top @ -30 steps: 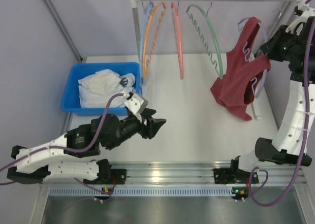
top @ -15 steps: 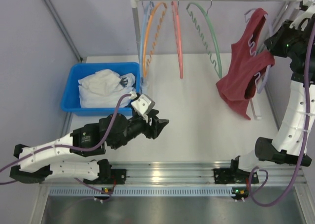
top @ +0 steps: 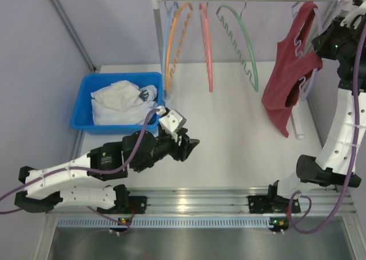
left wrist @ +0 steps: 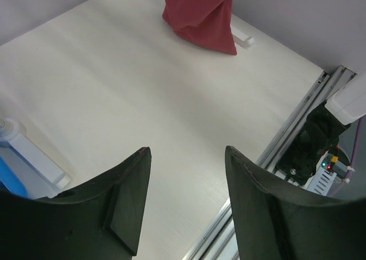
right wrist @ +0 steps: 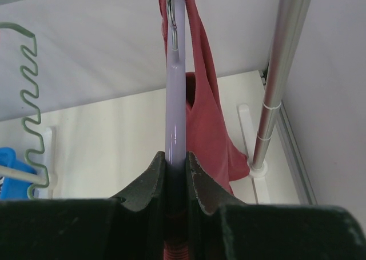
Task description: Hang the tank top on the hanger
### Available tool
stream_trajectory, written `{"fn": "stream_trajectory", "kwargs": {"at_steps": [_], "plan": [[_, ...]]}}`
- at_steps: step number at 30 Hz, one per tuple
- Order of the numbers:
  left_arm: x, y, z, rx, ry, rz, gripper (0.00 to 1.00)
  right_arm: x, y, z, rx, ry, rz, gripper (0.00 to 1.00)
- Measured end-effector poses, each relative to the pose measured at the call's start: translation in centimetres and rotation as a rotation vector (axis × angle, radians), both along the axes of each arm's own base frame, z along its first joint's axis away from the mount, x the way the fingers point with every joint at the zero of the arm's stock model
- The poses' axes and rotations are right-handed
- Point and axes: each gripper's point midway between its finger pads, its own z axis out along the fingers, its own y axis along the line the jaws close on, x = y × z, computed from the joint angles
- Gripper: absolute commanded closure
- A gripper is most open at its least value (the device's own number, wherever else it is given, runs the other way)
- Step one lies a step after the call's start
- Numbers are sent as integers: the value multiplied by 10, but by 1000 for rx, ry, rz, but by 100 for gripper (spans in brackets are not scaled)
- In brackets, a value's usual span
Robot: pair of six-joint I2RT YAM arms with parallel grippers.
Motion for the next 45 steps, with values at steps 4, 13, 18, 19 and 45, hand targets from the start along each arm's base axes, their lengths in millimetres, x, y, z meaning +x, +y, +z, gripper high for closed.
{"fn": "stream_trajectory", "kwargs": {"at_steps": [4, 13, 18, 19, 45], "plan": [[2, -5, -7, 21, 8, -4, 40, 13, -4, -5, -3, 7, -1, 100], [10, -15, -22, 64, 30, -12, 40, 30, -11, -7, -16, -6, -6, 100], [19, -14, -25, 65, 48, -6, 40, 37, -14, -13, -21, 2, -12, 100], [20, -13, -25, 64, 52, -2, 40, 38, -14, -15, -23, 6, -11, 100], [26, -17, -30, 41, 103, 4, 40, 55, -24, -27, -29, 9, -28, 65]]}}
